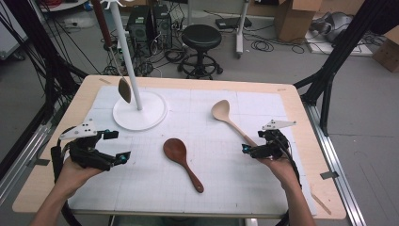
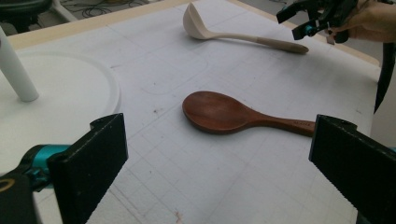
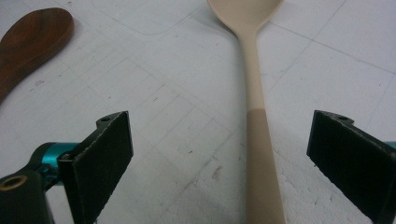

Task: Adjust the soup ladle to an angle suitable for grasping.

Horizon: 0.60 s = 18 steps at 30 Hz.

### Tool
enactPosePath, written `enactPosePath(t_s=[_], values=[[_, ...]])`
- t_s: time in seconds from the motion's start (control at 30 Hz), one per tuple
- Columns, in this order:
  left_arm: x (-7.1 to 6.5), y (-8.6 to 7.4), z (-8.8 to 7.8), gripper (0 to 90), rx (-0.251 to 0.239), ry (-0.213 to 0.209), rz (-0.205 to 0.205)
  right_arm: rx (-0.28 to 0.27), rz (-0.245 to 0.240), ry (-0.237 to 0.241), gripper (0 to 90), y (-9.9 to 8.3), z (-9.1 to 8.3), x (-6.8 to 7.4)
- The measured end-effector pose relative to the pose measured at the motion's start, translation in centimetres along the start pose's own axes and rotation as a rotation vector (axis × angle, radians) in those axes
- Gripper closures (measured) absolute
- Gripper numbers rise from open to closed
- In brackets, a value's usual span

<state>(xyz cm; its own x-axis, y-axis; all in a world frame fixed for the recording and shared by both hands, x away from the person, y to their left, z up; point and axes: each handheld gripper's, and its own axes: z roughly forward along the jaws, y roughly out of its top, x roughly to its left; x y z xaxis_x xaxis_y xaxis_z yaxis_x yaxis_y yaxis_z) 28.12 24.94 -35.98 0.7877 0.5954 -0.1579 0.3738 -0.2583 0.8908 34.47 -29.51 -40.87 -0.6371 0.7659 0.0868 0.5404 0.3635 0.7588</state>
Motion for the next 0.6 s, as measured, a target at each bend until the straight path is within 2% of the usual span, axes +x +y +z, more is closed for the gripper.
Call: enactPosePath(t_s=[0.1,0.43,0.6], values=[[-0.1,-0.3,0.2,1.7,-0.001,0.003,-0.006,-0.002,0.011,-0.006,6.1,0.0,0.0,-0.2],[-0.3,-0.9,0.6,1.7,0.013,0.004,0.002,0.022,0.018,-0.004,6.1,0.2,0.8,-0.3],[-0.4,-1.2,0.8,1.7,0.013,-0.005,0.004,0.032,0.022,-0.019,6.1,0.5,1.3,-0.6]])
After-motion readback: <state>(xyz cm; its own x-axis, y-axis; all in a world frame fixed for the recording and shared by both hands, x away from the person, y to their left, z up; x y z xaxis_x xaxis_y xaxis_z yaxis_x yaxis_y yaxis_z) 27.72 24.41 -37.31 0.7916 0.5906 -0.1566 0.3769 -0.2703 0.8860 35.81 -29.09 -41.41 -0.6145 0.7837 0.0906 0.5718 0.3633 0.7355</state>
